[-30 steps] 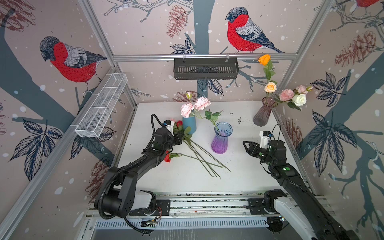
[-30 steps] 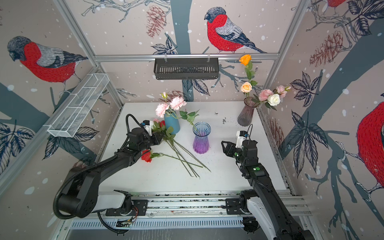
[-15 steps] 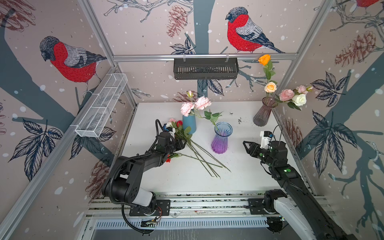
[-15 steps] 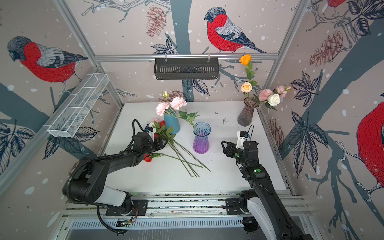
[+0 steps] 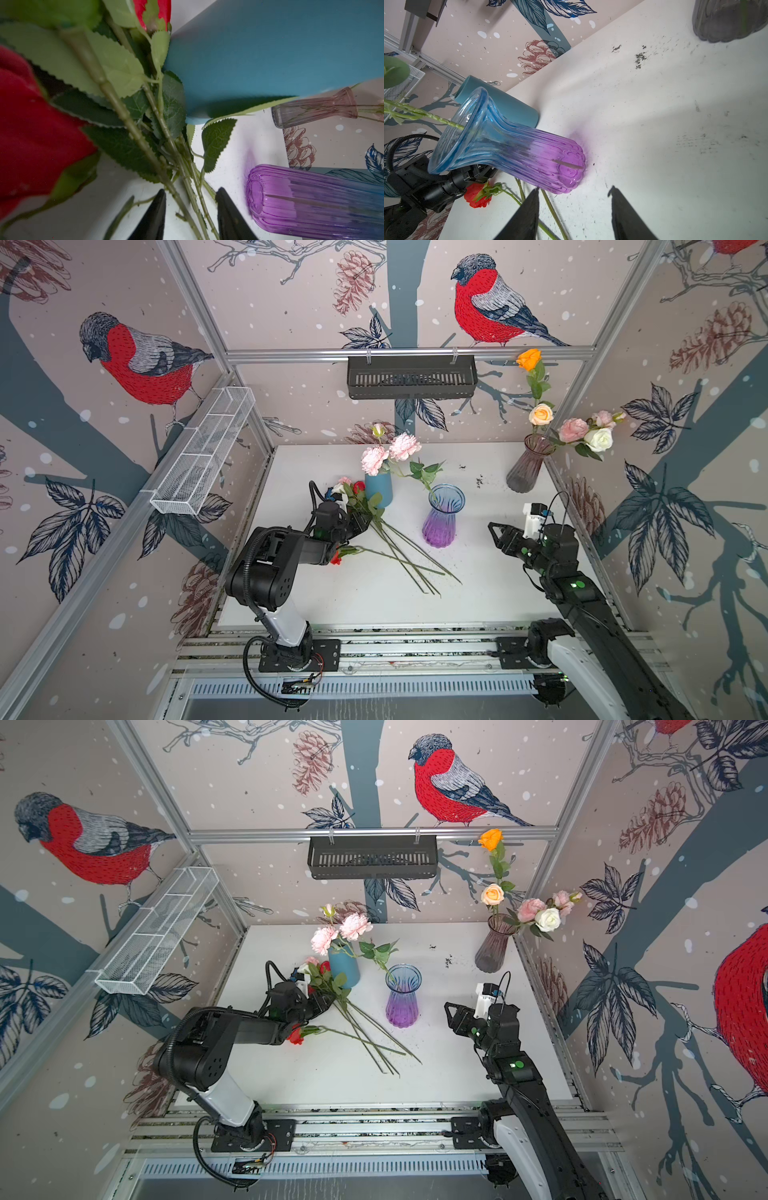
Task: Arrange the flowers into the vase
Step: 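Grasp a white rose stem in the bunch with the left gripper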
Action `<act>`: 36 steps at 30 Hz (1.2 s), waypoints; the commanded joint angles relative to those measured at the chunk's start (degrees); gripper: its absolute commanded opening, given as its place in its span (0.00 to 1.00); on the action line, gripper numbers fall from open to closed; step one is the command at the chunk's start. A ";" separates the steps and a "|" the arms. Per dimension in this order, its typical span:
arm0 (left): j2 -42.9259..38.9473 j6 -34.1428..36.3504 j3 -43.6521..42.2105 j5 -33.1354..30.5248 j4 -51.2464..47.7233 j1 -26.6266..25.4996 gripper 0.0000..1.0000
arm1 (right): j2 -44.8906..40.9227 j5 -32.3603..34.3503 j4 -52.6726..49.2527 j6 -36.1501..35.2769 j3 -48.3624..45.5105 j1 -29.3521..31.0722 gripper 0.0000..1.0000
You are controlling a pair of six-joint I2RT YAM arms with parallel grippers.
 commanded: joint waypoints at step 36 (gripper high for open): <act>4.29 -2.82 1.16 2.02 9.61 0.99 0.06 | 0.04 0.48 0.13 -1.01 0.27 -0.45 0.55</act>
